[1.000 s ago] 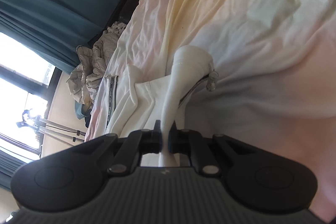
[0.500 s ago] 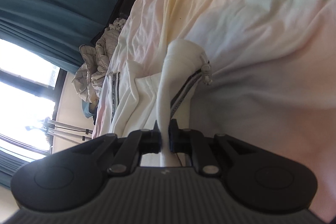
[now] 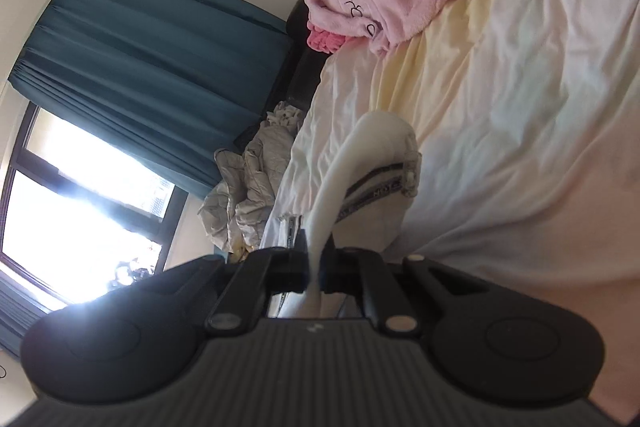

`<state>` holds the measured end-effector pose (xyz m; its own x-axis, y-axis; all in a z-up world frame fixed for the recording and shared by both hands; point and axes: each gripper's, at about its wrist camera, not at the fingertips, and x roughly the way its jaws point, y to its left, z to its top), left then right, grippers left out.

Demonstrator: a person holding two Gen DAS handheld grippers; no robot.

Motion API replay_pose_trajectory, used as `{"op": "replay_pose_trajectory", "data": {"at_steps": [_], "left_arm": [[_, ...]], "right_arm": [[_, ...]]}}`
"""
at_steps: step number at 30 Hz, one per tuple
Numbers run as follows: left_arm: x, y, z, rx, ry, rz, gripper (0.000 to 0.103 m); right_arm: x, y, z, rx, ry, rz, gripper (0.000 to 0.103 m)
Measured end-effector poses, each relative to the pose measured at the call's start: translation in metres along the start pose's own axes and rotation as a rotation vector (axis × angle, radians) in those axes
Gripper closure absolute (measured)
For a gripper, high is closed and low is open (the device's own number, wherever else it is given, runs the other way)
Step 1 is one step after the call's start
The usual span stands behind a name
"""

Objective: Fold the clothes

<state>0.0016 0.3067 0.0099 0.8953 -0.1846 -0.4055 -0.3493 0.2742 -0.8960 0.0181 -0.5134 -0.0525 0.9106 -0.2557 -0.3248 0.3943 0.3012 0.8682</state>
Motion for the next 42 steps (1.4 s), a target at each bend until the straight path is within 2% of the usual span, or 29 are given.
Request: {"op": "replay_pose_trajectory", "data": {"at_steps": [4,9,13,18,22,26,30,33,35,37,38,39,40,42], "left_arm": [[0.019,-0.01,0.002,-0.003,0.011,0.008,0.091],[0.047,-0.042,0.017,0.032,-0.019,-0.007,0.091],[0.095,-0.074,0.038,0.077,-0.027,0.006,0.091],[0.181,-0.095,0.058,0.133,-0.058,0.031,0.09],[0.268,-0.099,0.069,0.191,-0.035,0.158,0.09],[0.331,-0.106,0.073,0.283,-0.031,0.224,0.089],[0.366,-0.108,0.064,0.331,-0.04,0.29,0.088],[0.377,-0.105,0.06,0.343,-0.03,0.331,0.087],[0.376,-0.104,0.06,0.368,-0.022,0.316,0.08],[0.37,-0.106,0.054,0.419,-0.009,0.286,0.054],[0.365,-0.108,0.05,0.452,0.0,0.269,0.048],[0.358,-0.109,0.044,0.469,0.001,0.259,0.036],[0.351,-0.11,0.037,0.485,0.001,0.25,0.027],[0.335,-0.112,0.025,0.506,0.003,0.216,0.02]], "right_arm": [[0.018,0.007,0.002,-0.057,0.05,-0.061,0.098],[0.053,0.042,0.003,-0.122,0.047,-0.068,0.098],[0.113,0.085,0.003,-0.208,0.051,-0.063,0.098],[0.223,0.134,-0.018,-0.341,0.072,-0.089,0.098],[0.307,0.148,-0.036,-0.453,0.091,-0.124,0.097],[0.383,0.149,-0.054,-0.602,0.135,-0.193,0.097],[0.424,0.132,-0.066,-0.663,0.175,-0.215,0.096],[0.437,0.119,-0.067,-0.653,0.201,-0.196,0.095],[0.437,0.117,-0.062,-0.638,0.229,-0.163,0.089],[0.433,0.117,-0.054,-0.614,0.269,-0.141,0.081],[0.428,0.118,-0.05,-0.607,0.286,-0.133,0.071],[0.42,0.12,-0.046,-0.605,0.297,-0.127,0.059],[0.41,0.122,-0.042,-0.605,0.297,-0.122,0.056],[0.385,0.124,-0.033,-0.602,0.285,-0.109,0.054]]}}
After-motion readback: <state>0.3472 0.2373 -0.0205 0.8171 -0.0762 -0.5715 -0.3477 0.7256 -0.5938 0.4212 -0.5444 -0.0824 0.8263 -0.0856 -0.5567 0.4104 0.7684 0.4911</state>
